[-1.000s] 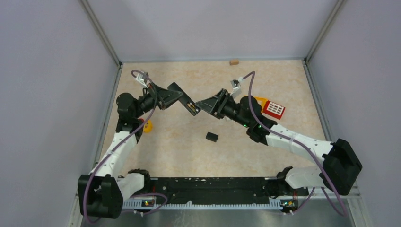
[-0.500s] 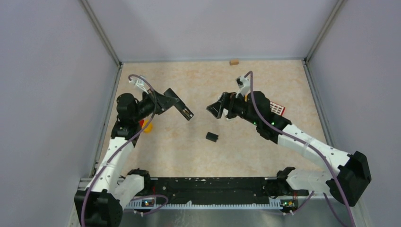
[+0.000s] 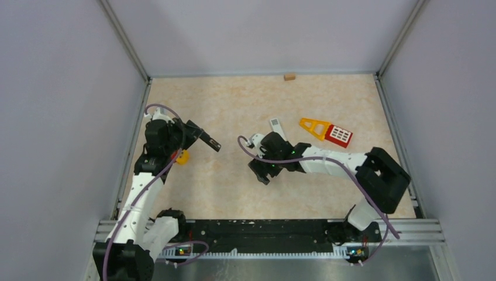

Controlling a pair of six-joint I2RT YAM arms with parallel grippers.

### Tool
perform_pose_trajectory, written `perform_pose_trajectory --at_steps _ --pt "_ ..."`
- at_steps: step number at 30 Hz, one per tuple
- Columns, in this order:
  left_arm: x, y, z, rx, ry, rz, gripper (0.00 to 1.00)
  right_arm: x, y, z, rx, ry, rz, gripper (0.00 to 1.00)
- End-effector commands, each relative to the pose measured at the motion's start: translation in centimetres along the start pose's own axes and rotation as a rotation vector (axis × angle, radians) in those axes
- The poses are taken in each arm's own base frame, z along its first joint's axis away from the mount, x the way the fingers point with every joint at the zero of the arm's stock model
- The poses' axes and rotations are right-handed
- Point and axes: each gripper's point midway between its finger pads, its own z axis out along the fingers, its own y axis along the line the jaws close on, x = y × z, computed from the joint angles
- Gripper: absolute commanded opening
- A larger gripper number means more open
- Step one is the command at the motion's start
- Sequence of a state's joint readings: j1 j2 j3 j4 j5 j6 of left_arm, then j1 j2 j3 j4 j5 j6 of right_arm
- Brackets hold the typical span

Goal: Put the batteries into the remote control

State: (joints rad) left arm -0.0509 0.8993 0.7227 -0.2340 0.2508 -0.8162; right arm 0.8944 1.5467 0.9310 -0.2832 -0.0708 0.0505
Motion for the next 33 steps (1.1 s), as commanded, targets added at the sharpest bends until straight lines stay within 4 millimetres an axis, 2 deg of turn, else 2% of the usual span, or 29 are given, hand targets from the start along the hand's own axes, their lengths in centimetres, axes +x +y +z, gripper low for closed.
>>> perform_pose_trajectory --at_steps 1,4,9,14,18,20,25,27,31,33 --pt "-2.2 -0.7 -0.4 0.0 -0.067 0.01 0.0 -1.3 -0.7 1.5 0.021 0.034 -0.127 0.84" --pt "-2.4 -0.5 -0.5 -0.003 -0.07 0.006 0.0 -1.2 -1.4 3.0 0.057 0.068 -0.131 0.84" --pt "-2.4 -0.4 -0.8 -0.002 -0.073 0.009 0.0 -1.7 -2.7 4.3 0.135 0.089 -0.087 0.81" --pt "-2.3 -0.5 -1.1 0.005 -0.076 -0.001 0.0 -1.4 -3.4 4.7 0.222 0.108 0.069 0.57" --pt "-2.0 -0.5 -1.1 0.018 -0.07 -0.011 0.0 -0.6 -4.0 4.5 0.302 0.114 0.22 0.42" --pt "-1.8 -0.5 -1.0 0.024 -0.065 -0.018 0.0 -0.3 -4.5 4.2 0.367 0.105 0.326 0.38" --pt "-1.4 -0.4 -0.7 0.034 -0.056 -0.035 0.0 0.4 -5.9 3.2 0.549 0.047 0.671 0.39" --pt "-1.3 -0.4 -0.7 0.036 -0.054 -0.038 0.0 -0.1 -5.8 2.9 0.569 -0.001 0.788 0.4" --pt "-1.2 -0.4 -0.6 0.04 -0.052 -0.051 0.0 -2.5 -4.3 2.9 0.468 -0.108 0.942 0.54" --pt "-1.3 -0.6 -0.7 0.048 -0.053 -0.053 0.0 -3.4 -3.9 2.5 0.451 -0.139 0.973 0.65"
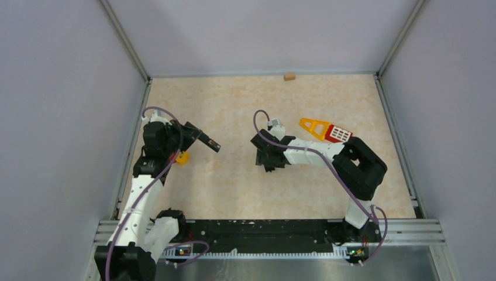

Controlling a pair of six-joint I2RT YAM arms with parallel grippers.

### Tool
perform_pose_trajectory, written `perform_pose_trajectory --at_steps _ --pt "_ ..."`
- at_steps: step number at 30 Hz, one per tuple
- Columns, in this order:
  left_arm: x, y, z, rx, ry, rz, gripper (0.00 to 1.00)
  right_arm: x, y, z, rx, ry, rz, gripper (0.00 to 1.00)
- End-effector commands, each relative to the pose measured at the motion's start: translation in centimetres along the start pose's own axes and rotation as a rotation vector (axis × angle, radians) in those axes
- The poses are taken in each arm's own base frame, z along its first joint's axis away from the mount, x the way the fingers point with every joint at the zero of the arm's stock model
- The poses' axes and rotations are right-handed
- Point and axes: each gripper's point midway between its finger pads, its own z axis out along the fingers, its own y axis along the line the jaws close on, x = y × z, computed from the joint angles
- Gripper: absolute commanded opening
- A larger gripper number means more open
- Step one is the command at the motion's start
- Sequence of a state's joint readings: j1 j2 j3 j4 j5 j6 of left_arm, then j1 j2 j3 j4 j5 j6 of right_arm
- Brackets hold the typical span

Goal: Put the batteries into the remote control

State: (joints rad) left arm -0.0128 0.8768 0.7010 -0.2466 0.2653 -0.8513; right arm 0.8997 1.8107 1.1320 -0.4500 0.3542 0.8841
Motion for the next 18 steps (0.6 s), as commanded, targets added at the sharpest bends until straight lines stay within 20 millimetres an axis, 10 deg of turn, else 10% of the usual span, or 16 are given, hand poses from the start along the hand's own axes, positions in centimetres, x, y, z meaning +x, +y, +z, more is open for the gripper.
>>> perform_pose_trajectory --at_steps 1,10,18 --pt "-1.1 -1.7 -0.3 0.071 -0.043 -0.001 0.0 -2.8 2.2 -2.8 -0.075 -0.085 0.23 0.69" --pt "-1.3 -1.9 -0.4 0.079 -0.049 0.004 0.0 -6.3 1.8 -3.0 -0.023 -0.189 -0.204 0.63" --pt "-1.2 -1.8 -0.3 0.073 -0.048 0.002 0.0 -4.8 1.3 -2.3 -0.053 -0.132 -0.504 0.83"
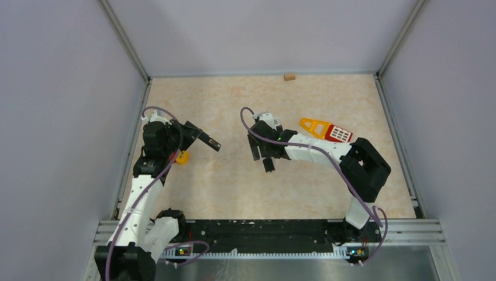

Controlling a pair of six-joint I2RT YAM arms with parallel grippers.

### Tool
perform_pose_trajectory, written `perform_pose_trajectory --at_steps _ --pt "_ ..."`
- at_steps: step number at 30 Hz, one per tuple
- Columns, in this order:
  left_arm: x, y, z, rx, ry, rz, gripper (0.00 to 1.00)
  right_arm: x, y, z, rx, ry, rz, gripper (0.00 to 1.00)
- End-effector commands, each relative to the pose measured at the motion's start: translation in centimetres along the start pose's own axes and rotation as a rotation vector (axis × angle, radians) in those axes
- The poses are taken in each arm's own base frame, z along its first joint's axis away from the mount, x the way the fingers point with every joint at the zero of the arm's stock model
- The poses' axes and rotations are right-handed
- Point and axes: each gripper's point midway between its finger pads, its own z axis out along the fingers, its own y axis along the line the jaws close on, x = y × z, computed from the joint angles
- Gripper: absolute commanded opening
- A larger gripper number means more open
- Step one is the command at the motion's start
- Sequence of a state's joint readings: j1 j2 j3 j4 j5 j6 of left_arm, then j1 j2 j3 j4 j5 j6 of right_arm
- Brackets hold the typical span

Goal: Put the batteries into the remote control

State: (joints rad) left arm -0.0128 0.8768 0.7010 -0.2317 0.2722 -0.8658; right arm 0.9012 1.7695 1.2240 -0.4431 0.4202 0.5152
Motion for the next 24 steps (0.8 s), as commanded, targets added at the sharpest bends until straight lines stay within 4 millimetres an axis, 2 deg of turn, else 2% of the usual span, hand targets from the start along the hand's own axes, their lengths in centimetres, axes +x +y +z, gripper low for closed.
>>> perform_pose_trajectory --at_steps 1,12,16,19,24 --pt "-1.1 -1.4 -0.3 0.059 -0.043 0.012 0.0 0.4 0.4 0.4 -0.034 0.023 -0.201 0.83" --pt "-1.1 -1.4 -0.2 0.06 -0.039 0.022 0.0 2.3 0.3 2.1 0.005 0.094 -0.195 0.8" --pt "-1.1 -1.4 -0.1 0.061 -0.04 0.022 0.0 2.4 -2.0 2.0 0.14 0.084 -0.154 0.68" --pt "-1.1 -1.5 -0.1 0.064 -0.037 0.021 0.0 2.8 -3.6 1.8 0.215 0.075 -0.13 0.64" --pt "-1.1 -1.6 -0.2 0.071 -0.034 0.027 0.0 4.9 -5.6 1.9 0.285 0.119 -0.101 0.61"
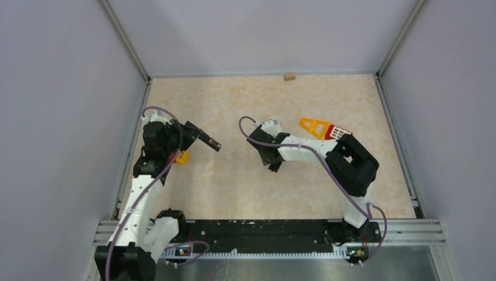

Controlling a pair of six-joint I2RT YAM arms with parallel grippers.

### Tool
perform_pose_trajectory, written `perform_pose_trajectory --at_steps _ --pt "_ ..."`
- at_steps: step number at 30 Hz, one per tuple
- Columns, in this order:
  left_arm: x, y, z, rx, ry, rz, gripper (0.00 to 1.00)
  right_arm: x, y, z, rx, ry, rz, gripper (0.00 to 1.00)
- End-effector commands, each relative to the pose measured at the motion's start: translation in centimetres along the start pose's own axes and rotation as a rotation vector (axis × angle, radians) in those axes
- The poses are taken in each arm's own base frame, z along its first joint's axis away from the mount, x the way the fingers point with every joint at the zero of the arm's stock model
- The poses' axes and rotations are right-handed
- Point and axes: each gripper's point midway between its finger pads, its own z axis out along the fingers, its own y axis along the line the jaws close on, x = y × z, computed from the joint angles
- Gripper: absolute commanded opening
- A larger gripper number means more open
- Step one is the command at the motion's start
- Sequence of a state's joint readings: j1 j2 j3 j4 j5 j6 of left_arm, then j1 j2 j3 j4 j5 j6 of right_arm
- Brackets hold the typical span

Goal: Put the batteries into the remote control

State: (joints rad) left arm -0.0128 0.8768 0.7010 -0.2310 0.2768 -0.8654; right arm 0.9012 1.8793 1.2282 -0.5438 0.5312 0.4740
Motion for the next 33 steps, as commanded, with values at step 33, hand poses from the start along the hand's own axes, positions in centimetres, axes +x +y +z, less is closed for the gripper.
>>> perform_pose_trajectory --at_steps 33 --pt "-0.5 -1.2 -0.1 0.065 -0.021 0.011 0.0 4.1 -2.0 -7.5 -0.326 0.003 -0.049 0.56"
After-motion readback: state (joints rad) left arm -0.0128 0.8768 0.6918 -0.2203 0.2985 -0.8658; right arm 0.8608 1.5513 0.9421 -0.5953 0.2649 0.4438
